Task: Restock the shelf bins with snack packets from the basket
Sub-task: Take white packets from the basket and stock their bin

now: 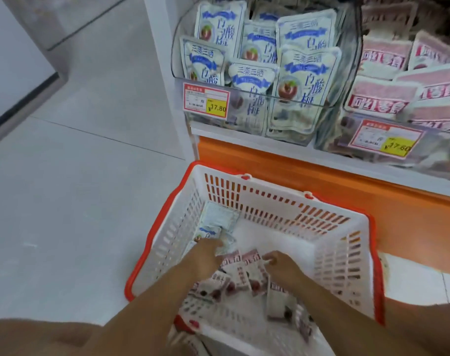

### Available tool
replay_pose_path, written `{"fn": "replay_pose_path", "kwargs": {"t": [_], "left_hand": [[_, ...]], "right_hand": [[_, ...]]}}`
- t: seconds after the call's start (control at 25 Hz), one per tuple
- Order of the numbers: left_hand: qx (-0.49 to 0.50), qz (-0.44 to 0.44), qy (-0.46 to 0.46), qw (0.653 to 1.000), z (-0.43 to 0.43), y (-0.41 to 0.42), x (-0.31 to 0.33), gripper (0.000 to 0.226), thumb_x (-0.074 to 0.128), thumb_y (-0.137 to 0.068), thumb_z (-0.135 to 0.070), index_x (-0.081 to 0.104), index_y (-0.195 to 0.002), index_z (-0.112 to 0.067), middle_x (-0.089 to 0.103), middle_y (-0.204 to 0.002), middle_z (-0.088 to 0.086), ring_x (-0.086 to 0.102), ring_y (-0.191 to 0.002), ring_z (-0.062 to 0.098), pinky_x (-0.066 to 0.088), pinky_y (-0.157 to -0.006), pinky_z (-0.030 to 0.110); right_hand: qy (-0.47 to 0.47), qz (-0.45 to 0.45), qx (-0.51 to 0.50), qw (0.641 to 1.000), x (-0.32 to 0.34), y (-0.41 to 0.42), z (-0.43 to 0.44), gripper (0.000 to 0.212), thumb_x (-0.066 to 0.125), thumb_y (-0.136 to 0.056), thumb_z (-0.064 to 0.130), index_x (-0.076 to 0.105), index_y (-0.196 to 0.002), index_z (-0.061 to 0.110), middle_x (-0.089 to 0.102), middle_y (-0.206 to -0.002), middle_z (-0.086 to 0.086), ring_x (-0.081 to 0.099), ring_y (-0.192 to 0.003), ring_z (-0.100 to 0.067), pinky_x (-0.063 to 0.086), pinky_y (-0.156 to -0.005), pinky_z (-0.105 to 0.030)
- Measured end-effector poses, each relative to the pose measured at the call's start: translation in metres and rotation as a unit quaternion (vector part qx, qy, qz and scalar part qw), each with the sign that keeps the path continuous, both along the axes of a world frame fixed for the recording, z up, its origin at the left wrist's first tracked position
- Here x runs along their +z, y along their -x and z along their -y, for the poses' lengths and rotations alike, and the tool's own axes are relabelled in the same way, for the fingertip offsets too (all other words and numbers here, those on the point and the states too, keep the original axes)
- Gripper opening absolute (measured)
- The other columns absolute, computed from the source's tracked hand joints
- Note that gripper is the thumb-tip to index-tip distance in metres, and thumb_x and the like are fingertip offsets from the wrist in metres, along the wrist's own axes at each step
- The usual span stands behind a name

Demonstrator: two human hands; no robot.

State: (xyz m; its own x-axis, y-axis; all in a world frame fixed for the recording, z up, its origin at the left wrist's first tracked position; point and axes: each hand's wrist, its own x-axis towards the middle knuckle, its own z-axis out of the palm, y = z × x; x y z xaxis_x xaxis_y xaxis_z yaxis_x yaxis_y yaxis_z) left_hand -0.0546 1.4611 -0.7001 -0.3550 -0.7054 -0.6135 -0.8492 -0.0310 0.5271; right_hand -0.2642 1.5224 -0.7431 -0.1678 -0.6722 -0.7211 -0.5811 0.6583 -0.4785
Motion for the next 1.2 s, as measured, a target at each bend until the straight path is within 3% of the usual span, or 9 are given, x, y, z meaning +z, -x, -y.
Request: {"fn": "replay_pose_path", "kwargs": {"t": [0.24, 0.36, 0.52, 0.68, 0.76, 0.84, 0.96, 1.12, 1.2], "left_hand": [[0.25, -0.066, -0.119, 0.959, 0.012, 0.01, -0.04, 0.049, 0.051, -0.095, -0.003, 0.041, -0.143, -0.009, 0.052, -0.138, 0.014, 0.059, -0.087, 0.016, 0.046, -0.062, 0.006], [0.276, -0.062, -0.113, 0.952, 0.02, 0.004, -0.057, 0.046, 0.052, -0.096, -0.009, 0.044, -0.142, -0.014, 0.051, -0.14, 0.007, 0.056, -0.119, 0.023, 0.049, -0.092, 0.023], [0.301, -0.074, -0.129, 0.942, 0.024, -0.002, -0.074, 0.042, 0.055, -0.097, -0.015, 0.048, -0.139, -0.013, 0.056, -0.135, 0.004, 0.058, -0.118, 0.023, 0.046, -0.103, 0.039], [0.369, -0.109, -0.155, 0.91, 0.027, 0.0, -0.07, 0.043, 0.053, -0.098, -0.033, 0.048, -0.139, -0.019, 0.058, -0.134, 0.003, 0.061, -0.111, 0.02, 0.051, -0.098, 0.044], [0.442, -0.21, -0.224, 0.843, 0.031, 0.002, -0.06, 0.043, 0.05, -0.098, -0.042, 0.05, -0.134, -0.018, 0.057, -0.132, 0.005, 0.061, -0.112, 0.023, 0.054, -0.092, 0.041], [0.483, -0.319, -0.291, 0.762, 0.034, 0.006, -0.047, 0.041, 0.05, -0.098, -0.046, 0.056, -0.123, -0.015, 0.062, -0.126, 0.011, 0.063, -0.113, 0.027, 0.057, -0.083, 0.037], [0.481, -0.396, -0.318, 0.715, 0.031, 0.009, -0.033, 0.035, 0.053, -0.098, -0.019, 0.056, -0.129, -0.002, 0.068, -0.116, 0.02, 0.068, -0.099, 0.032, 0.058, -0.078, 0.041], [0.425, -0.444, -0.332, 0.715, 0.023, 0.019, 0.0, 0.032, 0.051, -0.096, -0.004, 0.056, -0.128, -0.004, 0.065, -0.122, 0.021, 0.064, -0.11, 0.037, 0.055, -0.087, 0.051], [0.399, -0.467, -0.323, 0.72, 0.019, 0.028, 0.021, 0.031, 0.051, -0.096, -0.003, 0.058, -0.126, -0.003, 0.066, -0.12, 0.022, 0.067, -0.106, 0.035, 0.058, -0.081, 0.048]], "right_hand": [[-0.019, 0.181, -0.236, 0.954, -0.029, -0.016, 0.058, 0.043, 0.054, -0.092, 0.006, 0.052, -0.134, 0.013, 0.058, -0.118, -0.01, 0.062, -0.09, -0.021, 0.054, -0.081, -0.035], [-0.038, 0.201, -0.3, 0.932, -0.043, -0.029, 0.1, 0.038, 0.052, -0.095, 0.009, 0.051, -0.132, 0.014, 0.056, -0.118, -0.009, 0.056, -0.098, -0.022, 0.051, -0.089, -0.037], [-0.075, 0.174, -0.325, 0.926, -0.069, -0.052, 0.128, 0.009, 0.063, -0.09, 0.02, 0.06, -0.096, 0.013, 0.058, -0.092, -0.007, 0.054, -0.079, -0.019, 0.048, -0.072, -0.032], [0.004, 0.106, -0.212, 0.971, -0.07, -0.067, 0.118, 0.029, 0.069, -0.088, 0.03, 0.062, -0.108, 0.01, 0.065, -0.103, -0.004, 0.061, -0.092, -0.021, 0.046, -0.077, -0.029], [0.121, 0.069, -0.149, 0.979, -0.046, -0.072, 0.098, 0.017, 0.065, -0.091, 0.026, 0.057, -0.097, 0.012, 0.062, -0.095, 0.002, 0.058, -0.087, -0.017, 0.044, -0.072, -0.028], [0.249, 0.051, -0.053, 0.966, -0.029, -0.072, 0.07, 0.006, 0.062, -0.092, 0.017, 0.057, -0.091, 0.014, 0.06, -0.101, 0.006, 0.058, -0.091, -0.013, 0.047, -0.074, -0.028], [0.367, 0.047, 0.069, 0.926, -0.011, -0.064, 0.029, 0.023, 0.056, -0.081, -0.001, 0.06, -0.086, 0.022, 0.058, -0.122, 0.008, 0.055, -0.11, -0.008, 0.051, -0.083, -0.025], [0.301, 0.18, -0.25, 0.903, 0.032, -0.046, 0.023, 0.032, 0.048, -0.092, -0.004, 0.061, -0.092, 0.025, 0.065, -0.104, 0.005, 0.064, -0.098, -0.015, 0.057, -0.073, -0.03], [0.22, 0.247, -0.276, 0.902, 0.054, -0.034, 0.023, 0.017, 0.049, -0.099, 0.011, 0.062, -0.107, 0.018, 0.068, -0.103, -0.001, 0.068, -0.091, -0.016, 0.057, -0.071, -0.028]]}}
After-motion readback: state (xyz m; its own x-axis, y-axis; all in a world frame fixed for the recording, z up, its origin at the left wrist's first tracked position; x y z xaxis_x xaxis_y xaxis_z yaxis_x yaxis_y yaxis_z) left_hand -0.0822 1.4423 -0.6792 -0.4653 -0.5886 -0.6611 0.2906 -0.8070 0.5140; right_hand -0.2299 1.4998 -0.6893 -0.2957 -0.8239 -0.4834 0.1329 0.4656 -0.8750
